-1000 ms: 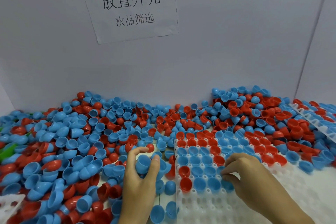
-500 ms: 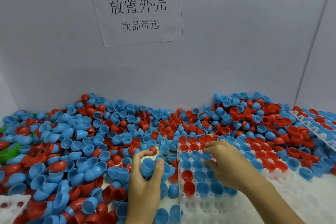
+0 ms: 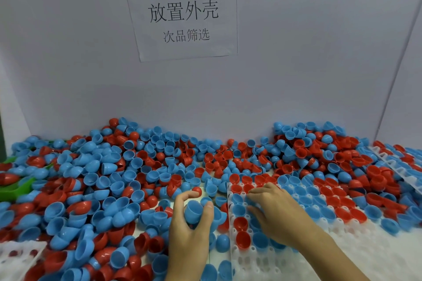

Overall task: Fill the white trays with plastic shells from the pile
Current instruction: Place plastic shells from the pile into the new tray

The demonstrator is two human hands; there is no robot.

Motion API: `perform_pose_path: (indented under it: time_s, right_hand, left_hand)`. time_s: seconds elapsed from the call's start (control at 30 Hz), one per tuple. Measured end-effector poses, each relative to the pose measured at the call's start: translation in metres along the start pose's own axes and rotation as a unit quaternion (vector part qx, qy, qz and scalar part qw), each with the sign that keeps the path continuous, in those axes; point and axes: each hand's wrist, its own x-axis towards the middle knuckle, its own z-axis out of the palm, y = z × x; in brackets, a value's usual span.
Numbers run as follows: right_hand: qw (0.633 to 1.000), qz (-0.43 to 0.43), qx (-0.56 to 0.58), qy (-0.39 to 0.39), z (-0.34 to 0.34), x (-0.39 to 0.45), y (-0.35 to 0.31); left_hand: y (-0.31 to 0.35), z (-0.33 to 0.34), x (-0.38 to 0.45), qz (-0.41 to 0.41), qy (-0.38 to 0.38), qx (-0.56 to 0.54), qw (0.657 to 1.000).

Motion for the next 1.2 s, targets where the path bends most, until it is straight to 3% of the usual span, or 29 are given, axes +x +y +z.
perform_pose_path:
  time_s: [0.17, 0.3, 0.47, 0.93, 1.2]
  right_hand:
    - [1.0, 0.002, 0.003, 0.008, -0.001, 0.002, 0.004]
    - [0.996, 0.077, -0.008, 0.049, -0.015, 0.01, 0.028]
    - [0.984, 0.161, -0.076, -0.032, -0.018, 0.01, 0.057]
    - [0.975, 0.18, -0.113, -0.068, -0.008, 0.004, 0.058]
    - [0.974, 0.202, -0.088, -0.049, -0.016, 0.002, 0.069]
  left_hand:
    - [-0.001, 0.0, 0.002, -0.006, 0.008, -0.003, 1.0]
    - [-0.001, 0.0, 0.002, -0.005, 0.008, -0.002, 1.0]
    - [0.0, 0.0, 0.001, -0.004, 0.002, 0.0, 1.0]
    - [0.001, 0.0, 0.002, -0.017, 0.012, -0.001, 1.0]
    - [0.001, 0.0, 0.003, -0.022, 0.023, 0.002, 1.0]
